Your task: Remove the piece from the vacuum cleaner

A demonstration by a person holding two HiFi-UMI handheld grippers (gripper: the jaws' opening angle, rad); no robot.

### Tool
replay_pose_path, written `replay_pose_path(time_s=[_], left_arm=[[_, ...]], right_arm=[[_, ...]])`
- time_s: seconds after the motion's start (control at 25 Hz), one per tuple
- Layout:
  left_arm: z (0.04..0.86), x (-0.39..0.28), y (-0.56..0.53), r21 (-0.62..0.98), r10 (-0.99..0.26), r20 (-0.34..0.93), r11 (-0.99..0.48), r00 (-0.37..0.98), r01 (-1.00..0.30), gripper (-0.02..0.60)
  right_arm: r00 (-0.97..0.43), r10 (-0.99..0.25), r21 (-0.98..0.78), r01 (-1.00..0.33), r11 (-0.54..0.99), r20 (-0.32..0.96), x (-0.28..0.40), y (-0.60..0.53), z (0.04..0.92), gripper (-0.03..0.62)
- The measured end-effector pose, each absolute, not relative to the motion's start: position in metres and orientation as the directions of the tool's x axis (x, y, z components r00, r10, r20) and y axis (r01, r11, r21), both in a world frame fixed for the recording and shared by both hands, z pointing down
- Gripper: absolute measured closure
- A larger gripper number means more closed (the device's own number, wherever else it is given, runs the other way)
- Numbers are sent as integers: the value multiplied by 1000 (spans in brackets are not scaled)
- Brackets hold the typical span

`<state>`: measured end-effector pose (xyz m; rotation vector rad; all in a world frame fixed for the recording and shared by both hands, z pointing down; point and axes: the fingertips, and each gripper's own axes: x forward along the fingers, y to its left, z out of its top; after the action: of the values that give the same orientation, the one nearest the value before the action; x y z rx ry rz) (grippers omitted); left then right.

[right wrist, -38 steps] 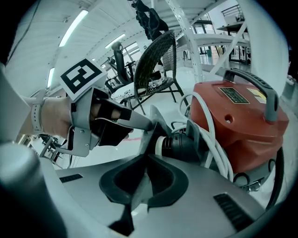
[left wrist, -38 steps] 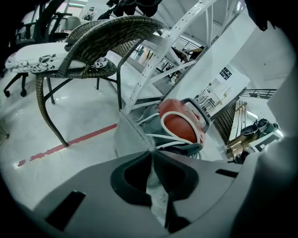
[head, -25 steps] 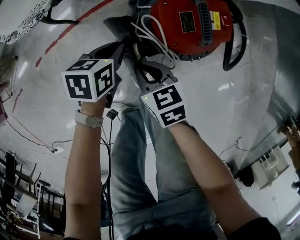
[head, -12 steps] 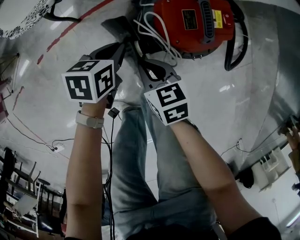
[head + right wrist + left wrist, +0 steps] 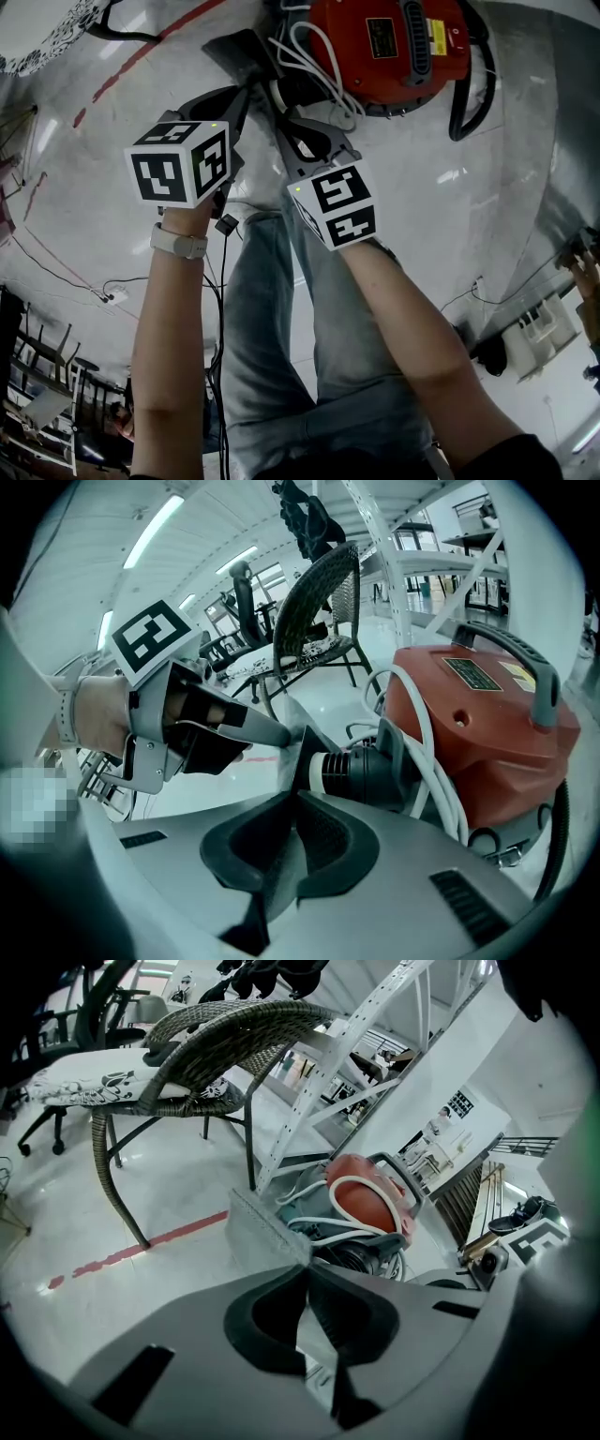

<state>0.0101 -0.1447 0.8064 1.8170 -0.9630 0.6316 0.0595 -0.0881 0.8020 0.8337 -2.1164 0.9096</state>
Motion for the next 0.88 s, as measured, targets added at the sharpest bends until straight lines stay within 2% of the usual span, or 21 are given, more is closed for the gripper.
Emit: replay_pose_path(time_s=[0.88], left_arm=[[809, 7, -160, 546, -331, 724, -260, 605, -796, 558]], right_arm=[[-586, -259, -374, -739, 561, 768, 42, -93, 805, 549]])
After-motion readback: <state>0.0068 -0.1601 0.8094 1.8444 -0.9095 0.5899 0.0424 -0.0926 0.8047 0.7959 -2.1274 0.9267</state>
